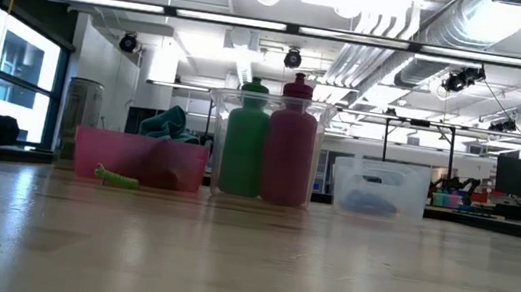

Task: Pick & Place Sports Items
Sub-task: Put the purple spring keychain into the right transparent bin

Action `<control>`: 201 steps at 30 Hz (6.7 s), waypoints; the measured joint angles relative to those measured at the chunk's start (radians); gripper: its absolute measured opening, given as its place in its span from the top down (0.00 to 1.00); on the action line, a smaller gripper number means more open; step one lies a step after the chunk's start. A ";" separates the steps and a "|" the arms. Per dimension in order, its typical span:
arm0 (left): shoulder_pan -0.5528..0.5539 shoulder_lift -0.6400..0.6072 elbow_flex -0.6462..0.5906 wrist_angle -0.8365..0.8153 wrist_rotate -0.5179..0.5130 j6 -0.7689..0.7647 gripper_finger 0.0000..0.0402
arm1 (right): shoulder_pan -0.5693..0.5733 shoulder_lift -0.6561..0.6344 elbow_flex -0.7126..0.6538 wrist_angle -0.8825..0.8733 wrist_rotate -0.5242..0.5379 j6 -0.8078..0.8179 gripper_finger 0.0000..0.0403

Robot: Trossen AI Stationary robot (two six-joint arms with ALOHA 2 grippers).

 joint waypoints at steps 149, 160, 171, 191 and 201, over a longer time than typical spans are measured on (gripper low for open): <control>0.077 0.000 -0.001 0.073 -0.016 -0.035 0.56 | -0.471 0.053 0.000 -0.324 0.001 -0.092 0.96; 0.077 0.000 -0.001 0.073 -0.061 -0.038 0.56 | -0.689 0.051 0.000 -0.323 -0.073 -0.245 0.96; 0.077 0.000 -0.001 0.073 -0.082 -0.041 0.56 | -0.915 0.051 0.000 -0.264 -0.097 -0.366 0.96; 0.077 0.000 -0.001 0.088 -0.083 -0.047 0.56 | -1.215 0.183 0.000 -0.208 -0.143 -0.647 0.96; 0.077 0.000 -0.001 0.089 -0.084 -0.079 0.56 | -1.223 0.222 0.000 -0.202 -0.158 -0.649 0.93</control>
